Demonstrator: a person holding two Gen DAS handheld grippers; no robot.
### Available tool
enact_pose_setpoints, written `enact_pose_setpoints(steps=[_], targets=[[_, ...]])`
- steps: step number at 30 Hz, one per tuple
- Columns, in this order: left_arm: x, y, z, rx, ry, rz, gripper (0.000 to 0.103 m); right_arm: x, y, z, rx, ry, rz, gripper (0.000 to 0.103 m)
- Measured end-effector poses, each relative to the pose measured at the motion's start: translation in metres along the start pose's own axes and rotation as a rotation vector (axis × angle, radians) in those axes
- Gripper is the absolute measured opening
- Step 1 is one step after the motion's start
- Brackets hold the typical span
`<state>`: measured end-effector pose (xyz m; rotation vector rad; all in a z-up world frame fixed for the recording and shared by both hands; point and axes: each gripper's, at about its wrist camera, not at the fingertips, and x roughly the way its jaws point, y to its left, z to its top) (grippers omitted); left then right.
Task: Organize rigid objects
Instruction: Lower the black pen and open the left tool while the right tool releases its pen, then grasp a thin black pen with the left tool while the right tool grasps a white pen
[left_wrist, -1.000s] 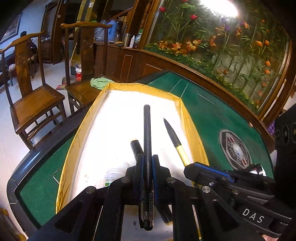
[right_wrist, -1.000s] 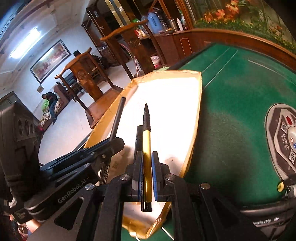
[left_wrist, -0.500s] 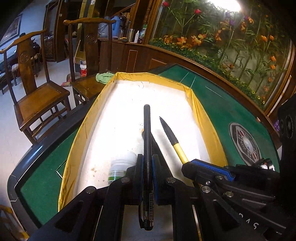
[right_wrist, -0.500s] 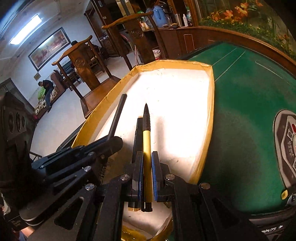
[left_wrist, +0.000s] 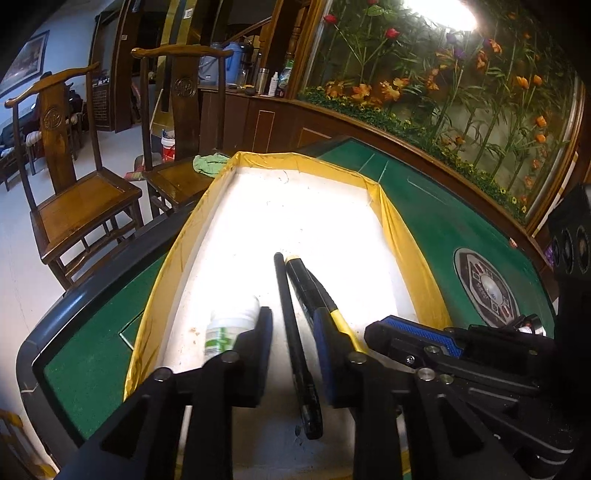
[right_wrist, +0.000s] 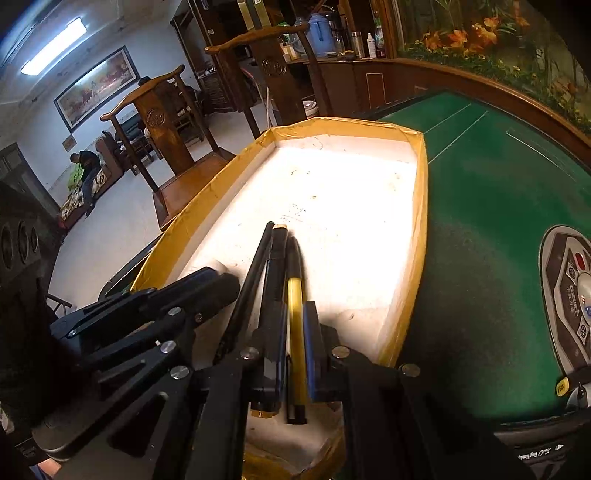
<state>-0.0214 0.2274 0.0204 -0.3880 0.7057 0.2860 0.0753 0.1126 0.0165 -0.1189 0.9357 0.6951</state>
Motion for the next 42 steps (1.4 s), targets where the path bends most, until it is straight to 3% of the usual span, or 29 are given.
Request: enact_pose_setpoints(steps=[3, 5, 7, 17, 25, 31, 38, 42], targets=[[-0.007, 0.003, 0.000, -0.018, -0.008, -0.004, 0.043, -0.005, -0.004, -0.002, 0.016, -0.013, 0.018, 0.009], [-0.014, 0.005, 0.000, -0.032, -0.025, -0.012, 0.058, -0.008, -0.005, -0.002, 0.017, -0.019, 0.022, 0.009], [-0.023, 0.005, -0.001, -0.041, -0.049, -0.013, 0.063, -0.013, -0.005, -0.003, 0.024, -0.033, 0.032, 0.009], [-0.047, -0.006, -0.005, -0.028, -0.095, -0.015, 0.064, -0.044, -0.012, -0.017, 0.036, -0.081, 0.059, 0.013], [-0.060, -0.028, -0.019, 0.001, -0.106, -0.054, 0.064, -0.099, -0.047, -0.048, 0.073, -0.153, 0.071, 0.013], [-0.070, -0.067, -0.034, 0.085, -0.102, -0.109, 0.064, -0.140, -0.097, -0.079, 0.155, -0.197, 0.058, 0.013], [-0.063, -0.122, -0.069, 0.251, -0.020, -0.185, 0.064, -0.184, -0.196, -0.116, 0.339, -0.248, -0.107, 0.015], [-0.059, -0.143, -0.084, 0.326, 0.006, -0.191, 0.064, -0.183, -0.239, -0.131, 0.442, -0.215, -0.153, 0.018]])
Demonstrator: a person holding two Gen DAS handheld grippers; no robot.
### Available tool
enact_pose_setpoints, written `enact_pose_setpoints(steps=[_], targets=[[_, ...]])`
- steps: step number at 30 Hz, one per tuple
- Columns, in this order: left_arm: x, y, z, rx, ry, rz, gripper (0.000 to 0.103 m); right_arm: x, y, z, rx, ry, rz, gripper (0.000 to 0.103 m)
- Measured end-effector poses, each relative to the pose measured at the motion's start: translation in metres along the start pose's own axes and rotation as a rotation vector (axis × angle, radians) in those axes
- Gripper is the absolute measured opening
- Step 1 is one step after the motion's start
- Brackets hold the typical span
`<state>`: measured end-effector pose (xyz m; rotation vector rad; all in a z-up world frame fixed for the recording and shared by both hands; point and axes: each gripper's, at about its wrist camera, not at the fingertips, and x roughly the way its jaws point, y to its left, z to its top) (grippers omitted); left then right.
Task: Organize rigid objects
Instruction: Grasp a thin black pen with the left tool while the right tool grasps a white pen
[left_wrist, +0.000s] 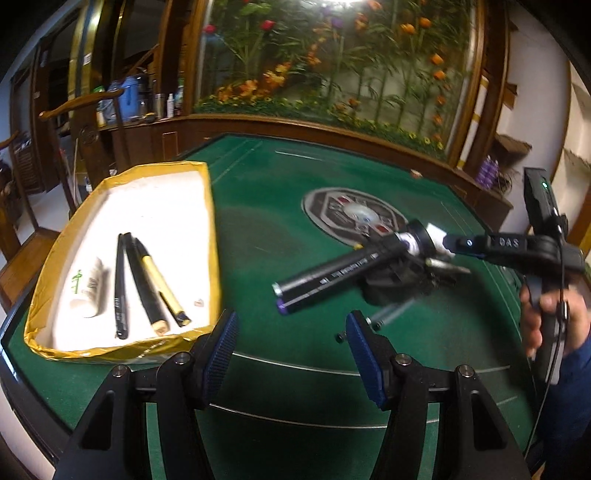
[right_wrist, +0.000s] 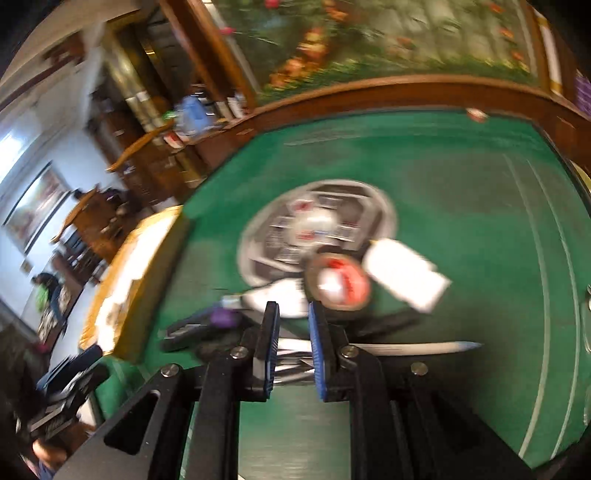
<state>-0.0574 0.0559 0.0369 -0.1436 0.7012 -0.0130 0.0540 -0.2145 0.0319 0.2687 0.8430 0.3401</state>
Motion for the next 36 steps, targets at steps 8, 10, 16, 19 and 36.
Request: enact_pose_setpoints(steps=[8, 10, 16, 19, 36], targets=[[-0.002, -0.005, -0.006, 0.036, 0.019, 0.000, 0.064, 0.015, 0.010, -0.033, 0.031, 0.184, 0.159, 0.022], [-0.001, -0.004, -0.007, 0.033, 0.029, -0.006, 0.064, 0.010, 0.028, -0.049, -0.019, 0.237, 0.244, 0.023], [0.005, -0.010, -0.010, 0.049, 0.044, -0.019, 0.064, -0.017, 0.036, -0.051, -0.104, 0.144, 0.247, 0.023], [0.005, -0.016, -0.009, 0.068, 0.052, -0.031, 0.064, -0.020, 0.023, -0.044, -0.052, 0.109, 0.198, 0.023], [0.072, -0.127, 0.026, 0.160, 0.282, -0.229, 0.040, -0.080, -0.049, -0.023, 0.129, -0.144, 0.134, 0.023]])
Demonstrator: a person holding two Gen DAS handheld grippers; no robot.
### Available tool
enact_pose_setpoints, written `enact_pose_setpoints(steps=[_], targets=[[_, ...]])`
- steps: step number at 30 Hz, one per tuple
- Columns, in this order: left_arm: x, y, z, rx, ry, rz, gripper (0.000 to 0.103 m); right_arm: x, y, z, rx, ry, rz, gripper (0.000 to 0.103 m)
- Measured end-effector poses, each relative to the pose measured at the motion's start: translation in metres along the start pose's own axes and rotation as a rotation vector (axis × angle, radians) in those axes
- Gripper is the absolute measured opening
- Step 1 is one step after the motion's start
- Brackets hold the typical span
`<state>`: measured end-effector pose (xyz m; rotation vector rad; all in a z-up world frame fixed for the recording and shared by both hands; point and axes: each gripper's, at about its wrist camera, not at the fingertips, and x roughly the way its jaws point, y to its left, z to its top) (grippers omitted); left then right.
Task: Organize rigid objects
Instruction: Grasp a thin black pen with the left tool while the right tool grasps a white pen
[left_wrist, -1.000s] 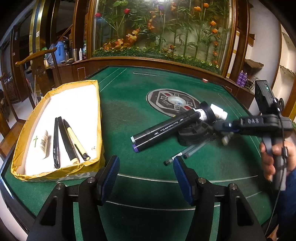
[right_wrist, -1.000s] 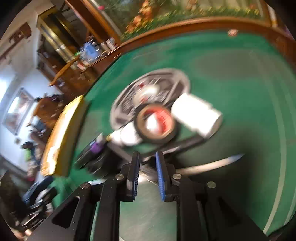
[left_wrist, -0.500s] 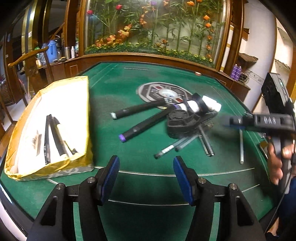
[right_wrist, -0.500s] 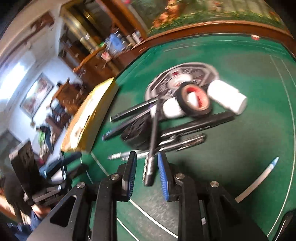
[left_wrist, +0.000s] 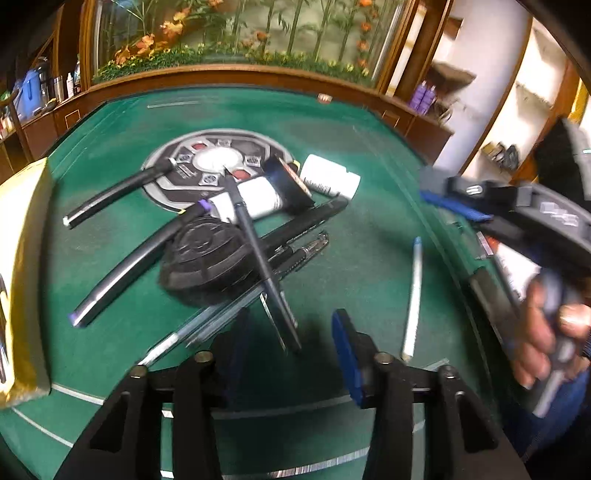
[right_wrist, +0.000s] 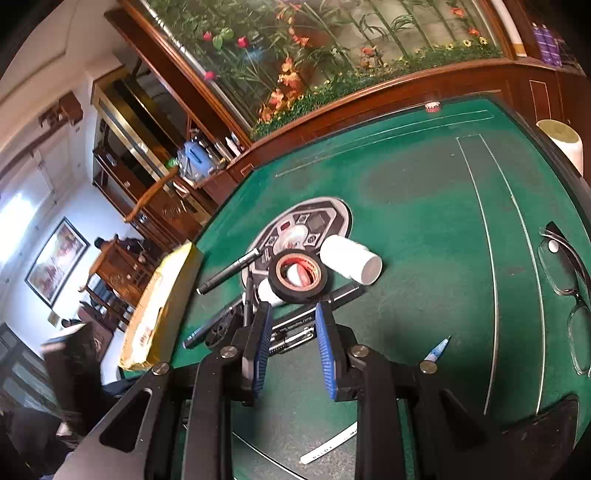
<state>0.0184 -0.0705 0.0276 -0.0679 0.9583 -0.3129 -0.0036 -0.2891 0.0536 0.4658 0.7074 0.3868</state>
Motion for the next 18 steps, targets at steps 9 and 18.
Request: enact_pose_setpoints(steps=[9, 18], targets=[[0.034, -0.004, 0.019, 0.005, 0.001, 0.074, 0.023, -0.006, -0.002, -0.002, 0.029, -0.005, 0.017, 0.023], [0.009, 0.008, -0.016, 0.010, 0.010, 0.060, 0.014, 0.003, -0.018, -0.009, 0.075, 0.051, -0.130, 0.028]])
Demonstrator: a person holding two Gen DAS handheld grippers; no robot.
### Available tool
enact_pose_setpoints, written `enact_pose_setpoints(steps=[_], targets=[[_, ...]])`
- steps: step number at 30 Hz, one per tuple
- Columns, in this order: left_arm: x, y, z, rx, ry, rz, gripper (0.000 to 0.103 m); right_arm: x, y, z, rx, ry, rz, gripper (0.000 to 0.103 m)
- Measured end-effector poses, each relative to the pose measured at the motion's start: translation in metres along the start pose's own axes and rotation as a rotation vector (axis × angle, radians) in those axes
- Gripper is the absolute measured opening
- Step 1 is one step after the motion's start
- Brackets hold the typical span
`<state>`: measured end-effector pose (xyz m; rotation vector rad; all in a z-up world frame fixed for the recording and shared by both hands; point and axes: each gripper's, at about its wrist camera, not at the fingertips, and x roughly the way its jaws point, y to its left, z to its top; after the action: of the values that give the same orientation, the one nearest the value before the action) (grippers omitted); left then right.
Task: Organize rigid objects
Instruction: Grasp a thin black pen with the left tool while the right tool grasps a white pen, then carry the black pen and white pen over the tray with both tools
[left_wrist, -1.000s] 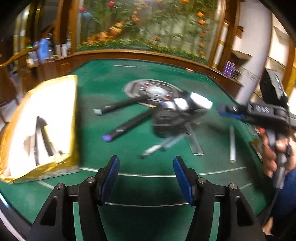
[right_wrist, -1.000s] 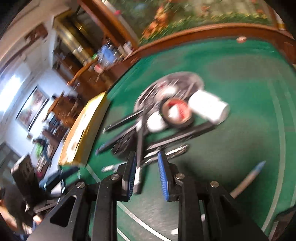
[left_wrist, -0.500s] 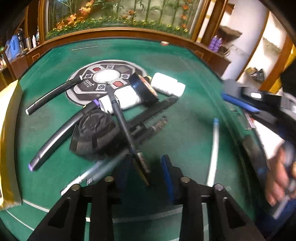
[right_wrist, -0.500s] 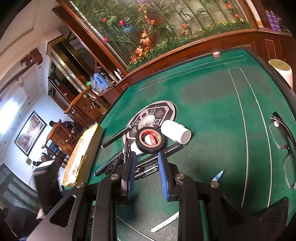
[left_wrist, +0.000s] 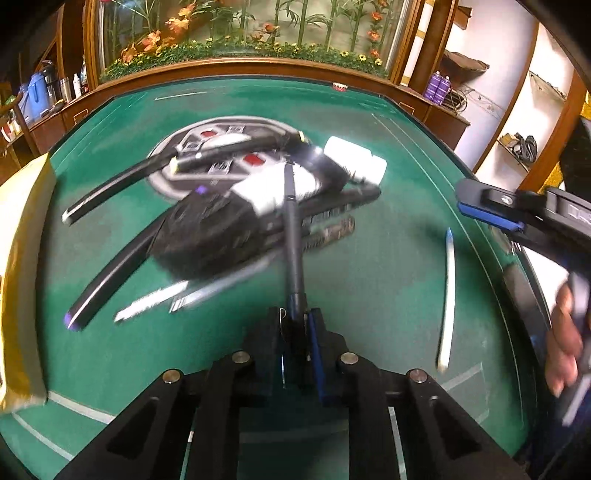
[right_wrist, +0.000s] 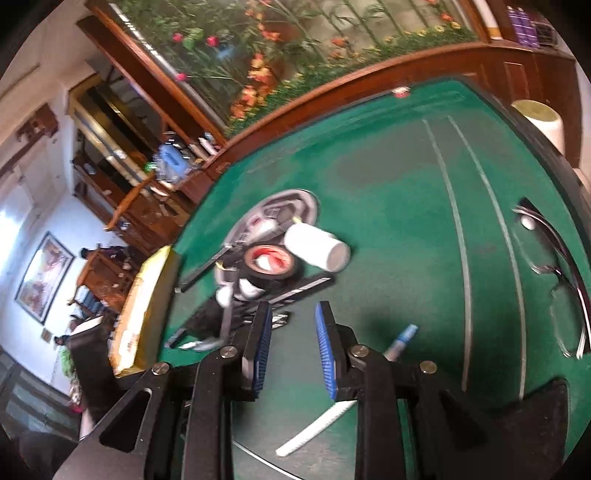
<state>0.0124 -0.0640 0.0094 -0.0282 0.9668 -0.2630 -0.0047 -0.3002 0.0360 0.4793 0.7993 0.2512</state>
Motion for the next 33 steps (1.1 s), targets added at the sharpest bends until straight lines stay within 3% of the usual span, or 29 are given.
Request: enact_pose_setpoints(steps=[2, 10, 14, 15, 17, 18, 19, 20, 22, 24, 25, 26, 27, 28, 33], targets=[[-0.009, 0.000, -0.014, 0.019, 0.000, -0.002, 0.014, 0.003, -0.004, -0.005, 0.001, 0.022, -0.051, 0.036], [-0.038, 0.005, -0.050, 0.018, 0.010, 0.002, 0.014, 0.025, 0.007, -0.034, -0.105, 0.162, -0.172, 0.043], [-0.039, 0.012, -0.051, -0.002, 0.010, 0.006, 0.014, 0.033, 0.032, -0.047, -0.278, 0.147, -0.233, 0.047], [-0.039, 0.014, -0.050, -0.011, 0.011, 0.009, 0.014, 0.035, 0.038, -0.050, -0.320, 0.149, -0.251, 0.046], [-0.038, 0.016, -0.049, -0.021, 0.012, 0.004, 0.016, 0.040, 0.046, -0.054, -0.378, 0.155, -0.248, 0.022], [-0.038, 0.016, -0.048, -0.022, 0.013, 0.004, 0.019, 0.041, 0.046, -0.054, -0.383, 0.160, -0.242, 0.014], [-0.037, 0.016, -0.047, -0.023, 0.012, 0.008, 0.031, 0.042, 0.045, -0.055, -0.375, 0.169, -0.223, 0.007], [-0.037, 0.016, -0.046, -0.029, 0.009, 0.028, 0.051, 0.040, 0.043, -0.055, -0.369, 0.168, -0.212, 0.007], [-0.035, 0.018, -0.045, -0.036, 0.004, 0.065, 0.068, 0.040, 0.041, -0.055, -0.364, 0.170, -0.206, 0.007], [-0.030, 0.018, -0.042, -0.021, -0.001, 0.083, 0.068, 0.038, 0.041, -0.056, -0.368, 0.173, -0.200, 0.007], [-0.029, 0.017, -0.042, 0.001, -0.008, 0.107, 0.056, 0.038, 0.041, -0.057, -0.369, 0.173, -0.195, 0.007], [-0.027, 0.013, -0.041, 0.035, -0.017, 0.148, 0.035, 0.038, 0.044, -0.056, -0.368, 0.171, -0.188, 0.007], [-0.027, 0.013, -0.041, 0.043, -0.024, 0.129, 0.021, 0.036, 0.045, -0.056, -0.365, 0.166, -0.174, 0.007], [-0.026, 0.013, -0.040, 0.040, -0.025, 0.124, 0.013, 0.034, 0.047, -0.055, -0.364, 0.159, -0.158, 0.007], [-0.029, 0.012, -0.046, 0.049, -0.047, 0.132, 0.012, 0.027, 0.053, -0.052, -0.358, 0.133, -0.114, 0.007]])
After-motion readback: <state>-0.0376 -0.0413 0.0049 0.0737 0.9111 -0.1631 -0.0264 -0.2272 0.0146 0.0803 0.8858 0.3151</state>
